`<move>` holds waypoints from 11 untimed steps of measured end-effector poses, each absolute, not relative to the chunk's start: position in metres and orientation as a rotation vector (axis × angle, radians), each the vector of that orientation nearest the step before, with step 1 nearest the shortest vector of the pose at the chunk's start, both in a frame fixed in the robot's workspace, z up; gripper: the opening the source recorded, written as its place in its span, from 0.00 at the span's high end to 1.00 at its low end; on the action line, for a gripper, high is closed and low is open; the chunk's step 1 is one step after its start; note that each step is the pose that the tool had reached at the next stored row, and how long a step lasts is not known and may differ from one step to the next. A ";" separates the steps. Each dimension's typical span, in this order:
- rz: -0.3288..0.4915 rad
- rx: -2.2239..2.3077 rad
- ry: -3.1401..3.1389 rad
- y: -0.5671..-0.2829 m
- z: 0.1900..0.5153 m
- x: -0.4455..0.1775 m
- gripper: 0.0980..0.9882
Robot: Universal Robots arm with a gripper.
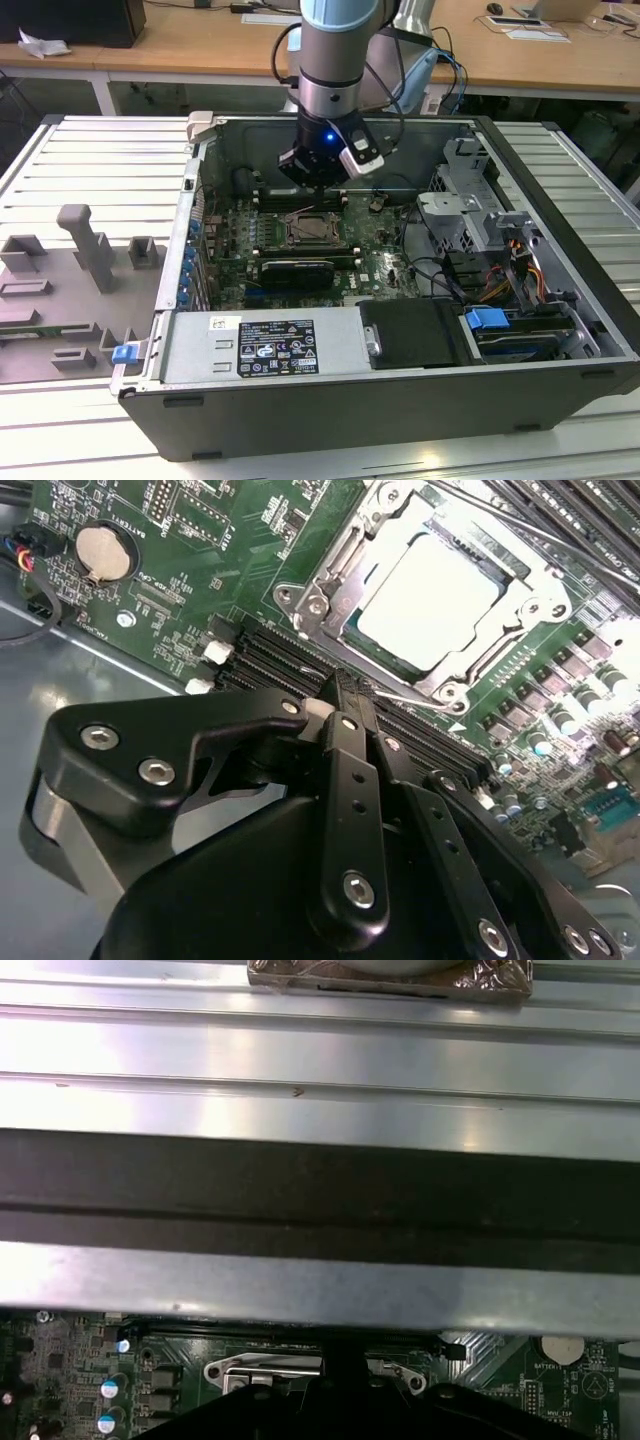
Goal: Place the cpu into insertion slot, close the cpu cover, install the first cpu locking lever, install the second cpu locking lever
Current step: 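Install the first cpu locking lever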
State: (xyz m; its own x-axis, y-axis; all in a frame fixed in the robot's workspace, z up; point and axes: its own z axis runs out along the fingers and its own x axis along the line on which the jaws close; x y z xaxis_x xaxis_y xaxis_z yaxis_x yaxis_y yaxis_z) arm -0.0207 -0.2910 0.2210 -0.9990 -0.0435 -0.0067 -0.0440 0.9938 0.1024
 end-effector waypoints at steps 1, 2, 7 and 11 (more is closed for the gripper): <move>0.161 -0.069 3.132 -0.291 0.219 -0.020 0.99; 0.161 -0.069 3.132 -0.291 0.218 -0.019 0.99; 0.161 -0.069 3.132 -0.291 0.211 -0.018 0.99; 0.161 -0.069 3.132 -0.291 0.208 -0.017 0.99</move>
